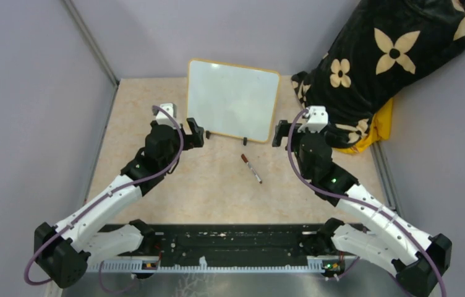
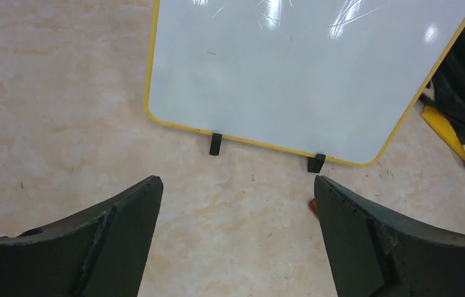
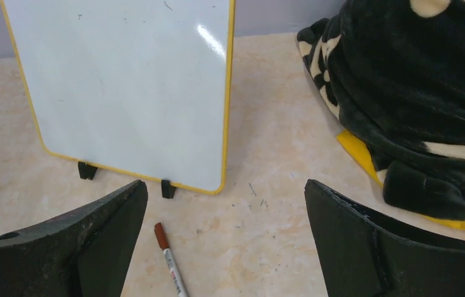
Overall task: Write a sentence on the whiteboard
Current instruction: Move the whiteboard stand to the center of the board.
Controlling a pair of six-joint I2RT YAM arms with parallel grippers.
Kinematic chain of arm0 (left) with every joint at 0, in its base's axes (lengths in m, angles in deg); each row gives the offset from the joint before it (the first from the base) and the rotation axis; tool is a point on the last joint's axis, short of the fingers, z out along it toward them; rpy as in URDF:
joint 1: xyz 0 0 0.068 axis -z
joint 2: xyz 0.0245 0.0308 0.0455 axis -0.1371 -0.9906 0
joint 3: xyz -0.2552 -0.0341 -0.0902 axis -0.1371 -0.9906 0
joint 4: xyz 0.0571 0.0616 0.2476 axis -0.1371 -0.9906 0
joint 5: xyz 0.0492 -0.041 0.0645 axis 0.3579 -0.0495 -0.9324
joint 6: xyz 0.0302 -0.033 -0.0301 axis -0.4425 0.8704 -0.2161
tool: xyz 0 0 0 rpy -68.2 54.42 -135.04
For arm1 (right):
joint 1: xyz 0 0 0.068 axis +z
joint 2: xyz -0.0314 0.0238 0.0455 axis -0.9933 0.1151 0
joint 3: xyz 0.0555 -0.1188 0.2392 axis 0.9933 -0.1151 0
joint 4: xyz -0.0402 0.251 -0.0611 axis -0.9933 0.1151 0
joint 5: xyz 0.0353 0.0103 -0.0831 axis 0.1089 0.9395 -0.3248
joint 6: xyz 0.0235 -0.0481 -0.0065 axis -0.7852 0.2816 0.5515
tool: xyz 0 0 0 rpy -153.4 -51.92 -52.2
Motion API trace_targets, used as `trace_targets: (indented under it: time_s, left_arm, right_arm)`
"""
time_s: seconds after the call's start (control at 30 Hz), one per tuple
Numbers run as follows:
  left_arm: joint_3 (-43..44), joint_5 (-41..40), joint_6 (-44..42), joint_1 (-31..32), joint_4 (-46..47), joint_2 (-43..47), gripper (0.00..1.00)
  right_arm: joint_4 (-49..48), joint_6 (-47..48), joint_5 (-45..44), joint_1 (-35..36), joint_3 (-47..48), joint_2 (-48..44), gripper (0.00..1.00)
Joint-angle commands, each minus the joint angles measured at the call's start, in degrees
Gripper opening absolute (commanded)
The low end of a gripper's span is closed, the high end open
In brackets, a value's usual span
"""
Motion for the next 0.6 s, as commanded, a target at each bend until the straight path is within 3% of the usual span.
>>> trace_targets:
  time_s: [0.0, 0.27, 0.4, 0.57]
  left_arm:
    - [0.4, 1.6, -3.7, 0.4, 1.6, 1.7, 0.99]
    - [-2.6, 6.4, -7.0, 0.4, 5.6, 4.5, 0.99]
    - [-4.2, 8.4, -8.4, 0.3, 7.5, 6.2, 0.99]
    - [-6.6, 9.1, -9.4, 0.4, 10.5, 8.5, 0.99]
  right_arm:
    - [-3.3, 1.6, 1.4, 0.1, -0.4, -0.2, 0.99]
    - [-3.2, 3.2, 6.9, 0.1, 0.0, -1.0, 0.98]
    - [-0.9, 6.3, 12.6, 0.9, 0.8, -0.7, 0.91]
    - [3.9, 10.5, -1.0, 13.1, 3.8, 7.5, 0.90]
